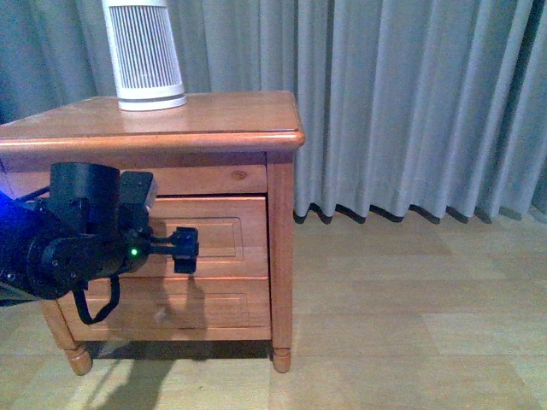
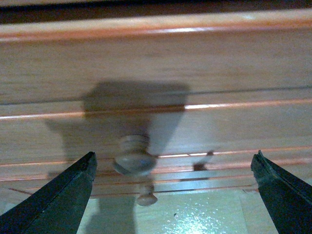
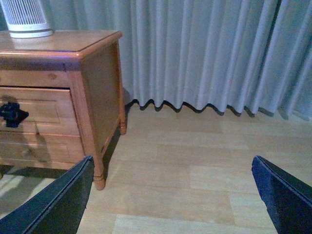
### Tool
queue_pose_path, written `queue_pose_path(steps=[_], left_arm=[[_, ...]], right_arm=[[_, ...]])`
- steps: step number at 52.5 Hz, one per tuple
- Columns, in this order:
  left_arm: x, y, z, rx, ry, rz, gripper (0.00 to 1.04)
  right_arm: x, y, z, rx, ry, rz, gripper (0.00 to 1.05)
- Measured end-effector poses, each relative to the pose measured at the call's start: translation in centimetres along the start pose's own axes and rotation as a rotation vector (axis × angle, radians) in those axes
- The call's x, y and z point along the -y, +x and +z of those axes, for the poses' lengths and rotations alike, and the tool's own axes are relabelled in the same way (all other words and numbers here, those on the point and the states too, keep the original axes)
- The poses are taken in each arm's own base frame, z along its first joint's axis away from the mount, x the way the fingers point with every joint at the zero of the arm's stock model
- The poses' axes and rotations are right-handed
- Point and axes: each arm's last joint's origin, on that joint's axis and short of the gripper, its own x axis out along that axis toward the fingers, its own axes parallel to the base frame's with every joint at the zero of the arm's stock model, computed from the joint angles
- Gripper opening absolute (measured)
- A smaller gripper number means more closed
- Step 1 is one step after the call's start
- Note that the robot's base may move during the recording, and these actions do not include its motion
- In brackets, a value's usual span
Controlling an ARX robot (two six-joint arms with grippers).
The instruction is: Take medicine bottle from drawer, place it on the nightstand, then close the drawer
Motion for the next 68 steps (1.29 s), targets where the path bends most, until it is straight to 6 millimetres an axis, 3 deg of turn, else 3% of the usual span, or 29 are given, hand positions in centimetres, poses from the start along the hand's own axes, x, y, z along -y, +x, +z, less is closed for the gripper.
queue_pose_path(steps=[12, 40, 61, 64, 68], left_arm=[[-2.0, 0.8, 1.1, 0.0, -0.047, 0.037, 0.98], [-2.0, 2.3, -0.5, -0.037, -0.058, 0.038, 0.98], [-1.3, 2.4, -0.9, 0.001, -0.015, 0.033, 0.34], [-1.2, 2.3, -1.0, 0.008, -0.007, 0.034, 0.27], [-1.1, 2.2, -1.2, 0.013, 0.003, 0.029, 0.25]], right_arm=[[0.0, 0.0, 0.0, 0.0, 0.0, 0.0, 0.98], [0.0, 0.0, 0.0, 0.0, 0.0, 0.0, 0.98], [0.0, 0.0, 0.0, 0.0, 0.0, 0.0, 0.98], [0.0, 0.0, 0.0, 0.0, 0.0, 0.0, 0.98], [0.0, 0.0, 0.0, 0.0, 0.0, 0.0, 0.98]])
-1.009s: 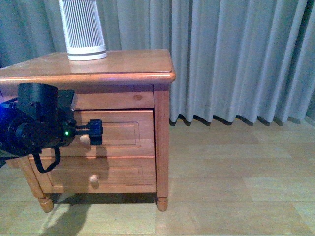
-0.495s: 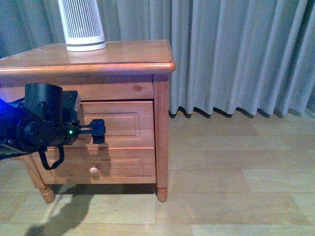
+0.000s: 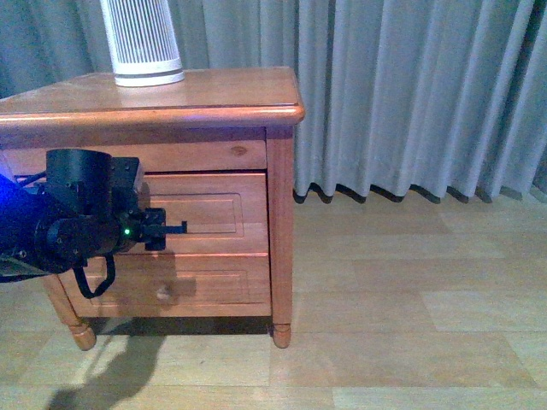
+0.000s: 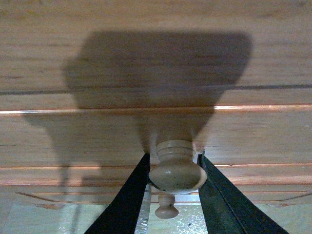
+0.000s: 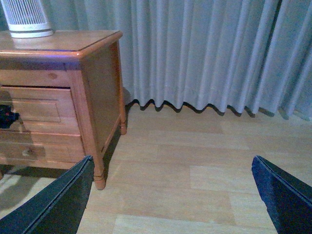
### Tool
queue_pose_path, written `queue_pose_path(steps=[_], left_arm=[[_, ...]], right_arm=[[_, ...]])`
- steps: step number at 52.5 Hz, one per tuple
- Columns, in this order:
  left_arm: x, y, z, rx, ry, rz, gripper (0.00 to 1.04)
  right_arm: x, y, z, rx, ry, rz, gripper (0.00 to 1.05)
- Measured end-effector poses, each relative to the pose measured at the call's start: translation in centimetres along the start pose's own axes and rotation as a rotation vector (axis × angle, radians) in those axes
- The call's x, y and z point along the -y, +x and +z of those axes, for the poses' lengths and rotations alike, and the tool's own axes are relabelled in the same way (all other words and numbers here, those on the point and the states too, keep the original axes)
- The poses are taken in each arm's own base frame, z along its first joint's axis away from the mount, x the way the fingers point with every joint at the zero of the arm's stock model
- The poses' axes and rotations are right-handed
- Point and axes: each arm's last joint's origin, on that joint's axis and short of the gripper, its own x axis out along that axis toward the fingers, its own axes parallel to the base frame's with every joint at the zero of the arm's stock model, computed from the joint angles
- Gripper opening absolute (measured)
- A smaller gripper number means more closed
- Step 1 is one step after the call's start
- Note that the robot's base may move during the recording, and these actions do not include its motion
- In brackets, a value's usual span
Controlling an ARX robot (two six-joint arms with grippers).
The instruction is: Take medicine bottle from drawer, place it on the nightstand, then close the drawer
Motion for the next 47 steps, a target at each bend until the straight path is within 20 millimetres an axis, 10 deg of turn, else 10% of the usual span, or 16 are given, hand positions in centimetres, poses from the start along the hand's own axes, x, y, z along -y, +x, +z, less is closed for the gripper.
queue_pose_path(steps=[22, 47], left_arm=[[-0.3, -3.2, -2.0, -0.01, 0.025, -0.016, 0.25], [0.1, -15.5, -8.9, -0.082, 0.018, -0.061, 0.25]], right_arm=[[0.0, 0.0, 0.0, 0.0, 0.0, 0.0, 0.98], [0.0, 0.0, 0.0, 0.0, 0.0, 0.0, 0.98]])
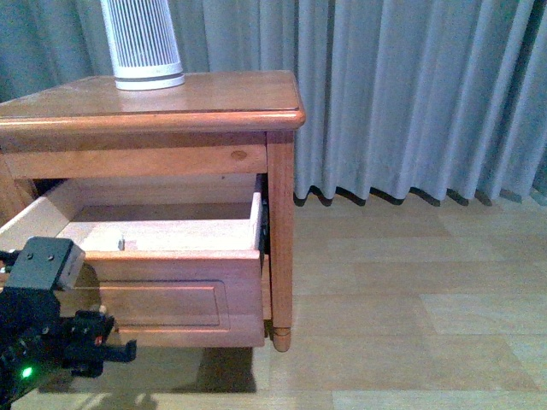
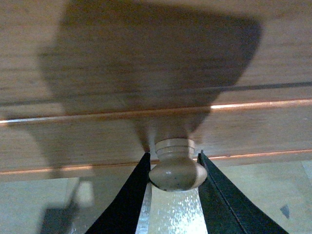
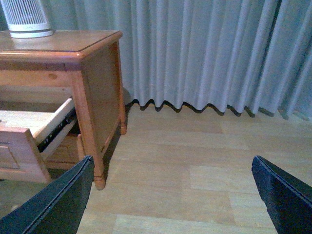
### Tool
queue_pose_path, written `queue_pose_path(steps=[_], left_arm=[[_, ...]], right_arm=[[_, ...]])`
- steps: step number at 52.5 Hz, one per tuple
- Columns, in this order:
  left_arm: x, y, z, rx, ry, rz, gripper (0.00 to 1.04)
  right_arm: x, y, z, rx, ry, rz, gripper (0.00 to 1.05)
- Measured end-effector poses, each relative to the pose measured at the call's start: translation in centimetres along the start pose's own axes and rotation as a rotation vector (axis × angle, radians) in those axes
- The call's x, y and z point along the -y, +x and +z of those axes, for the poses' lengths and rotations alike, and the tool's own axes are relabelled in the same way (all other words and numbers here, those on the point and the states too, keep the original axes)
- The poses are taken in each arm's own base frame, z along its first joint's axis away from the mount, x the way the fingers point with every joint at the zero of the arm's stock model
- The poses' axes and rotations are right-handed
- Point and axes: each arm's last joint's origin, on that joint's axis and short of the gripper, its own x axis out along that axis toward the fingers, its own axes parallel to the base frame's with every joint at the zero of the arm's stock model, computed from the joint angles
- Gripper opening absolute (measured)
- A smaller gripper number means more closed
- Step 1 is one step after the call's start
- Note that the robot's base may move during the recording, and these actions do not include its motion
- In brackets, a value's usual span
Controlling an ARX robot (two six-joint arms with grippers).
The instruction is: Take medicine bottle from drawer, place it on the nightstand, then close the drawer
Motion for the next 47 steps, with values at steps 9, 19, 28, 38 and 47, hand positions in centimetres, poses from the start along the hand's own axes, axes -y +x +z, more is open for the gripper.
queue_pose_path(steps=[9, 19, 28, 38, 47], left_arm=[[0.7, -2.3, -2.8, -0.086, -0.021, -0.028, 0.54], [0.7, -5.6, -4.3, -0.187, -0.082, -0.041, 0.93], [-0.4, -9.5, -2.1, -0.2, -0.134, -0.07, 0.98], [-0.9, -14.8, 5.0, -0.005, -0.141, -0.162, 0.98], [-0.9, -21.8, 10.4, 0.264, -0.103, -0.163, 0.97]], right_arm=[[0.0, 0.0, 0.0, 0.0, 0.0, 0.0, 0.98], [0.0, 0.0, 0.0, 0.0, 0.0, 0.0, 0.98], [0.0, 0.0, 0.0, 0.0, 0.0, 0.0, 0.98], [0.0, 0.0, 0.0, 0.0, 0.0, 0.0, 0.98], [0.0, 0.0, 0.0, 0.0, 0.0, 0.0, 0.98]])
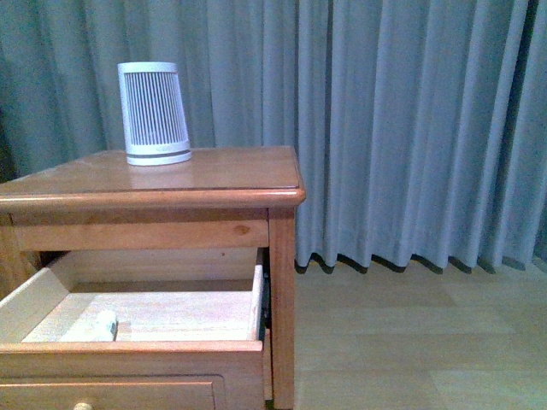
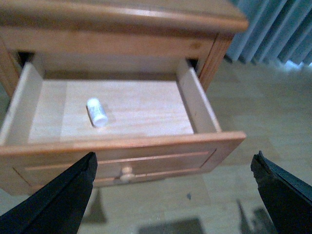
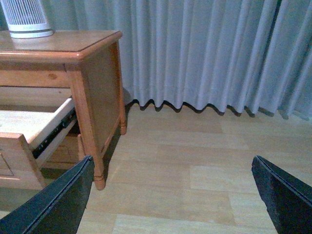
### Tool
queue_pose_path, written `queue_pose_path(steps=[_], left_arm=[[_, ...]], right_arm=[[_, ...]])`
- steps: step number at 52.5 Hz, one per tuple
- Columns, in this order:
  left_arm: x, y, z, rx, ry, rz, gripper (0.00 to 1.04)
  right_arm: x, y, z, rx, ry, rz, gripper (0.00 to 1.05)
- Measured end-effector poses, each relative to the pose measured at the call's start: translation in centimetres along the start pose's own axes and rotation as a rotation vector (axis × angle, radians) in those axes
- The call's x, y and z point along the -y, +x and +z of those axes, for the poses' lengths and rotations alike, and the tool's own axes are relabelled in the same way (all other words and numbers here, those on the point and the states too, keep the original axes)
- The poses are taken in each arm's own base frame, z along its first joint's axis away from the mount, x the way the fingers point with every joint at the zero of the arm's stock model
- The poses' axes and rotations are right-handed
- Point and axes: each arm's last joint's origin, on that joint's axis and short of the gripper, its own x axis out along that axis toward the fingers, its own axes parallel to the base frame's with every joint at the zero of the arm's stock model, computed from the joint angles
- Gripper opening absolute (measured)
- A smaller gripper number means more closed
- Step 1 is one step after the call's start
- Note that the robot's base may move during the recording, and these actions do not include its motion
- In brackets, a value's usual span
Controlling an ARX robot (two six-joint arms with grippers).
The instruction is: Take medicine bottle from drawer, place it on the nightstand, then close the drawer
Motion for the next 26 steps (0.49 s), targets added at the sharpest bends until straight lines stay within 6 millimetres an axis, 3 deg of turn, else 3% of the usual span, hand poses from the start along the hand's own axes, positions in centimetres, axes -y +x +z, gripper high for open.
queue_pose_path(steps=[6, 11, 26], left_arm=[[1.2, -3.6, 0.8, 0.204, 0.071, 0.24, 0.78], [1.6, -5.7, 0.1, 0.285, 0.083, 0.289, 0.62], [1.5, -5.8, -4.1, 0.258, 0.087, 0.286, 0.1]], right_arm=[[0.0, 0.0, 0.0, 0.0, 0.0, 0.0, 0.98], [0.0, 0.0, 0.0, 0.0, 0.0, 0.0, 0.98], [0.0, 0.0, 0.0, 0.0, 0.0, -0.004, 0.98]])
